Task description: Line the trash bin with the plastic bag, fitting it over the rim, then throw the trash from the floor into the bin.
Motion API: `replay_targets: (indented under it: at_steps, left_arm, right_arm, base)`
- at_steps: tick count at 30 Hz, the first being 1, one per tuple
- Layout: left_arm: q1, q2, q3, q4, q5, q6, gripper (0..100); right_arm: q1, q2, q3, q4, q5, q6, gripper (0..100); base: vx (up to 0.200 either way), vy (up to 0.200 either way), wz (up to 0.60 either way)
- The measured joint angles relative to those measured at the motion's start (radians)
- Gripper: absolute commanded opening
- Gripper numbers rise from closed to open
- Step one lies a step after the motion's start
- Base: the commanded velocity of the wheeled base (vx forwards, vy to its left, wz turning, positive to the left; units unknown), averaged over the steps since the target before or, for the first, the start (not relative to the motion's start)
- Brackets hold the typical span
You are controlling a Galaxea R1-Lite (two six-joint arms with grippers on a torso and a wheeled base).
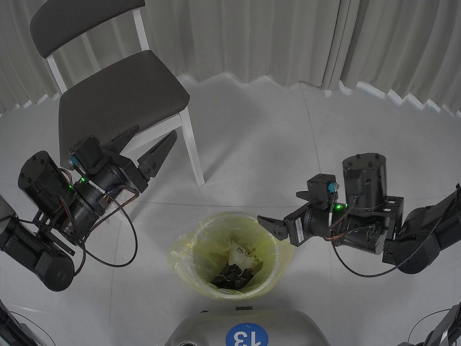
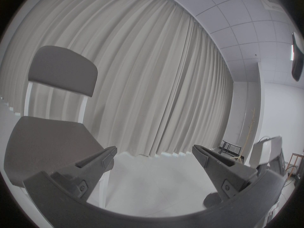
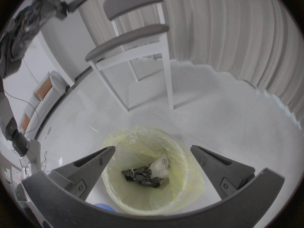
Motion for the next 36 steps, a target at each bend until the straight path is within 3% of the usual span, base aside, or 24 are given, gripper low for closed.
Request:
replay_targets:
  at_steps: [7, 16, 28, 36]
  left_arm:
    - [0.032, 0.029, 0.016, 0.0, -0.038, -0.001, 100]
    - [0.065, 0.126, 0.143, -0.001, -0.037, -0.027, 100]
    - [0.088, 0.372, 0.275, -0.001, -0.028, -0.073, 100]
    - [0.094, 0.579, 0.227, 0.0, -0.022, -0.028, 100]
  right_arm:
    - [-0.008, -0.055, 0.037, -0.004, 0.001, 0.005, 100]
    - [-0.015, -0.119, 0.12, -0.028, 0.009, 0.032, 100]
    - [-0.046, -0.19, 0.352, -0.313, 0.006, 0.114, 100]
    - [-0.123, -0.198, 0.421, -0.381, 0.048, 0.123, 100]
  base:
    - [0.0, 0.0, 0.0]
    - [0.0, 0.0, 0.0]
    - [0.0, 0.0, 0.0]
    - [0.0, 0.0, 0.0]
